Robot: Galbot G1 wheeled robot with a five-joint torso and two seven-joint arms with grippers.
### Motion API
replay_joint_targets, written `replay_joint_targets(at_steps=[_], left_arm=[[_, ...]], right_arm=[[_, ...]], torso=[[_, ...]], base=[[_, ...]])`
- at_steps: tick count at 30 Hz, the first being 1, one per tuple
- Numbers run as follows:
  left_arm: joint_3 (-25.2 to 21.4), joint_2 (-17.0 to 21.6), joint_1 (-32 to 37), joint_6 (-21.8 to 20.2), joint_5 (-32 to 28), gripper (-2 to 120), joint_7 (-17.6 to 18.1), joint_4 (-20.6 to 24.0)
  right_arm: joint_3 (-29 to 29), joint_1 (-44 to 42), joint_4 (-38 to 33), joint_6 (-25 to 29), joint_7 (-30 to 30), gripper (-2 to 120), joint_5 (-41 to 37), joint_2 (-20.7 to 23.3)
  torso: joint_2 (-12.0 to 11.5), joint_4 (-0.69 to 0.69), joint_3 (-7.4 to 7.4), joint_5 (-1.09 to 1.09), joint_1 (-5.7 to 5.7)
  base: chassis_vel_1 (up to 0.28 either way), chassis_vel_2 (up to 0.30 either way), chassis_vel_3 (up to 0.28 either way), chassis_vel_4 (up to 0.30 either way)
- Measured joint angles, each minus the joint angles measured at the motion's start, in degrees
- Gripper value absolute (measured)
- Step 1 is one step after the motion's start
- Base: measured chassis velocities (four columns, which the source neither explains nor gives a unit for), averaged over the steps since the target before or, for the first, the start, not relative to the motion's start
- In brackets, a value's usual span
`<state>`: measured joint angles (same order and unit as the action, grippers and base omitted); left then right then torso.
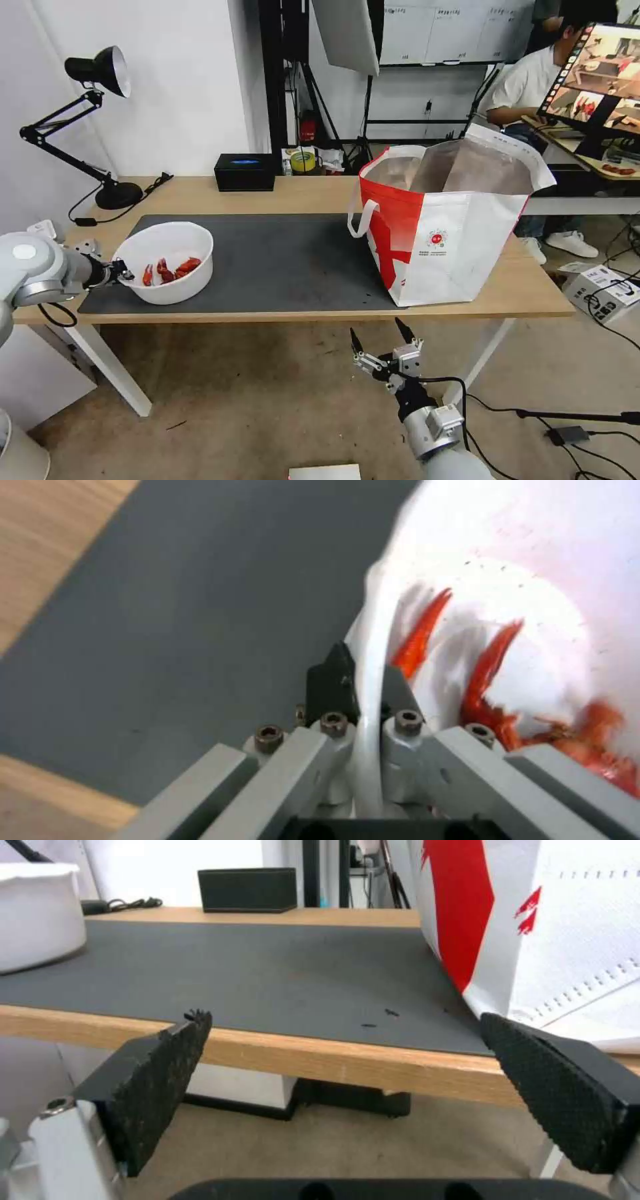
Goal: Pick up the trash from the table and place it into the takeout bag.
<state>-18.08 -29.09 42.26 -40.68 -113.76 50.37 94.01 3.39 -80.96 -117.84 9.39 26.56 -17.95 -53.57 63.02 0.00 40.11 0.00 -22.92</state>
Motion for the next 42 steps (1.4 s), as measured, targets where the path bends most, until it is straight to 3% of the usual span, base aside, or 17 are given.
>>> replay_joint_targets(at_steps=[8, 12, 15, 23, 26, 31, 38, 42], left_arm=[[-0.2, 0.1, -1.0, 1.3, -0.3, 0, -1.2, 2.2], [0.7, 0.5, -4.0, 2.1, -0.7, 0, -1.6, 5.3], [5.3, 0.7, -11.6, 3.0, -2.4, 0, -1.5, 9.3], [8.7, 0.4, -16.6, 3.6, -3.1, 0, -1.3, 11.5], [12.1, -2.0, -21.9, 4.8, -4.2, 0, -0.2, 14.2], [15.1, -4.3, -25.8, 5.4, -4.3, 0, 0.2, 14.7], [25.4, -10.7, -37.9, 7.4, -4.3, 0, 0.7, 12.6], [27.6, -13.2, -42.3, 7.9, -4.3, 0, 1.1, 11.0]], right_arm=[[0.0, 0.0, 0.0, 0.0, 0.0, 100, 0.0, 0.0], [0.0, 0.0, 0.0, 0.0, 0.0, 100, 0.0, 0.0], [0.0, 0.0, 0.0, 0.0, 0.0, 100, 0.0, 0.0], [0.0, 0.0, 0.0, 0.0, 0.0, 100, 0.0, 0.0], [0.0, 0.0, 0.0, 0.0, 0.0, 100, 0.0, 0.0], [0.0, 0.0, 0.0, 0.0, 0.0, 100, 0.0, 0.0], [0.0, 0.0, 0.0, 0.0, 0.0, 100, 0.0, 0.0], [0.0, 0.0, 0.0, 0.0, 0.0, 100, 0.0, 0.0]], torso=[[0.0, 0.01, 0.0, -0.01, 0.0], [0.0, 0.01, 0.0, 0.0, 0.0], [0.0, 0.0, 0.0, 0.01, 0.0], [0.0, 0.0, 0.0, 0.02, 0.0], [0.0, 0.0, 0.0, 0.02, 0.0], [0.0, 0.0, 0.0, 0.01, 0.0], [0.0, 0.0, 0.0, 0.01, 0.0], [0.0, 0.0, 0.0, 0.01, 0.0]], base=[[0.0, 0.0, 0.0, 0.0], [0.0, 0.0, 0.0, 0.0], [0.0, 0.0, 0.0, 0.0], [0.0, 0.0, 0.0, 0.0], [0.0, 0.0, 0.0, 0.0], [0.0, 0.0, 0.0, 0.0], [0.0, 0.0, 0.0, 0.0], [0.0, 0.0, 0.0, 0.0]])
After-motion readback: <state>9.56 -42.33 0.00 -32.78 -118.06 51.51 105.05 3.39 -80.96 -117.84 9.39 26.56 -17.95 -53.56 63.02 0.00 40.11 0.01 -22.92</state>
